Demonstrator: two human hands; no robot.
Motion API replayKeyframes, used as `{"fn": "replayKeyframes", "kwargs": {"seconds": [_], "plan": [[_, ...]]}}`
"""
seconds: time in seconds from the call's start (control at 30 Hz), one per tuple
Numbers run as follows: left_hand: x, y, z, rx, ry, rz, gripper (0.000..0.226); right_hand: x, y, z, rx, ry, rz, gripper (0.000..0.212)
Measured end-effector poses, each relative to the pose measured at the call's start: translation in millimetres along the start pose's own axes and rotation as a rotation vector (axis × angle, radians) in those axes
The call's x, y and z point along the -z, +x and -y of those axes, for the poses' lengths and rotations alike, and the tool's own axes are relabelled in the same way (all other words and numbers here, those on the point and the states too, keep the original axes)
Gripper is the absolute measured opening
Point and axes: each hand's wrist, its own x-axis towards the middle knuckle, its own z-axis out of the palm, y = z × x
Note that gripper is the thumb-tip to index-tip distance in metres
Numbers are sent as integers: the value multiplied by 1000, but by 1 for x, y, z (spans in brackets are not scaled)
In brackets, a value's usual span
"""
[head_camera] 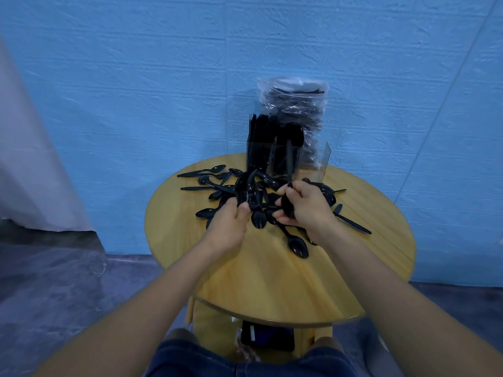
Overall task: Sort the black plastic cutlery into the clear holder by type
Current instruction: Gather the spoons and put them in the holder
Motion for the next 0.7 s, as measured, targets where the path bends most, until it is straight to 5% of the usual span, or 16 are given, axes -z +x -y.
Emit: {"fn": "replayKeyframes", "kwargs": {"seconds": [0.23,0.43,0.7], "plan": [[10,8,-7,71,-221,11,24,26,2,-7,204,-398,51,28],[21,14,-9,139,-332,-3,25,49,8,-2,262,-240,-212,13],[12,8,-26,97,-274,154,25,32,5,7,401,-243,-94,15]]}}
